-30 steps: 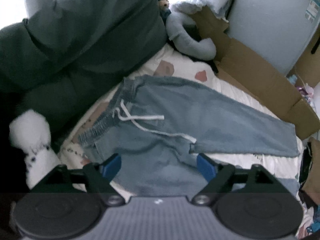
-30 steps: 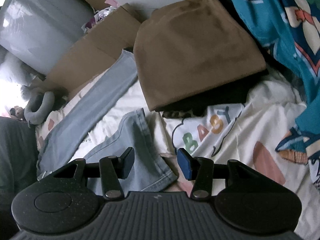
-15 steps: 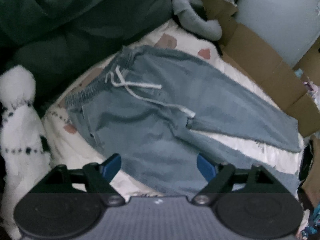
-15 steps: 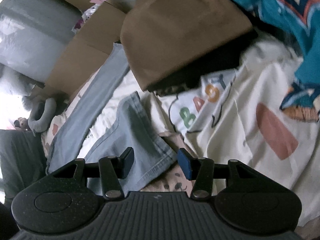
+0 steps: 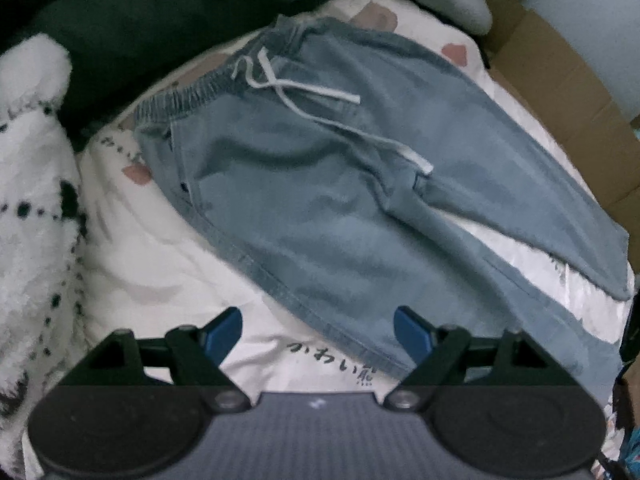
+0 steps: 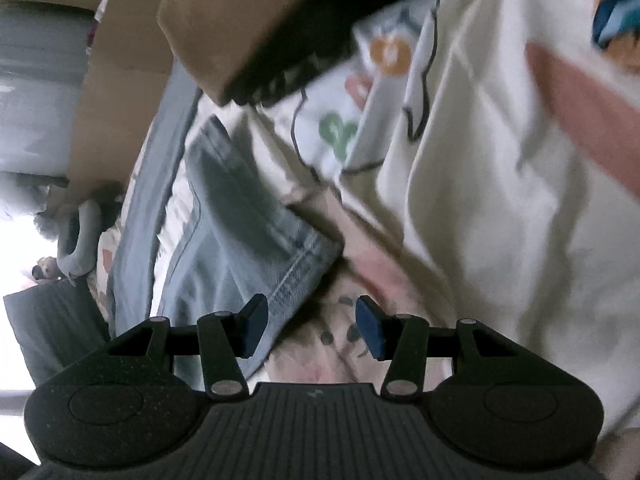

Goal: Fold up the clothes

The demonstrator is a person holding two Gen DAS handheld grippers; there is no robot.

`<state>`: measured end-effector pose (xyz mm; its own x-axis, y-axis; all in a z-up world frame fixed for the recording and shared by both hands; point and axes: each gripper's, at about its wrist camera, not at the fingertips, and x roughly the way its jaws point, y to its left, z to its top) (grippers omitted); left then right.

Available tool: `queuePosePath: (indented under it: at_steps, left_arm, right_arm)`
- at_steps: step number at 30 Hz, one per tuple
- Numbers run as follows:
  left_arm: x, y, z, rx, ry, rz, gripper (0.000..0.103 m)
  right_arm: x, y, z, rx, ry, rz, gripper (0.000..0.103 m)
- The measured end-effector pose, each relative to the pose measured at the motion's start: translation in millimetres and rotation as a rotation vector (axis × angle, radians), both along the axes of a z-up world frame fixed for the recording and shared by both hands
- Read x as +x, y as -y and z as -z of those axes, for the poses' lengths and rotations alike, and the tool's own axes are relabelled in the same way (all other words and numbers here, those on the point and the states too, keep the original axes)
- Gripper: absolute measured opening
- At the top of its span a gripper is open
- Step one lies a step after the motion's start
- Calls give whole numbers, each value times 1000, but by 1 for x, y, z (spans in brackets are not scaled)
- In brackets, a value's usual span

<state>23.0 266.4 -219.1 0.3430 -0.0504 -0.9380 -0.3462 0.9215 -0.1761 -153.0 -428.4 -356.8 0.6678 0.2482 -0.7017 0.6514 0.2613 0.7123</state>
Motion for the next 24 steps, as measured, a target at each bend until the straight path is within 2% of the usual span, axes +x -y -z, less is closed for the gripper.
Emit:
queuePosePath:
  at_steps: [9,13,18,24]
  left_arm:
    - [-1,2,15,4,-41,7,85]
    - [-2,4,21,5,-55,9,85]
    - [-3,8,29,-10,-57,22,85]
    - [-1,9,46,-26,-61,7,85]
  right_arm:
    - [26,-12,43,203,70,141,56]
    - [26,-14,55,258,120,229,57]
    - [19,-10,46,246,190,314,55]
    - [27,-6,26,235,283,231,53]
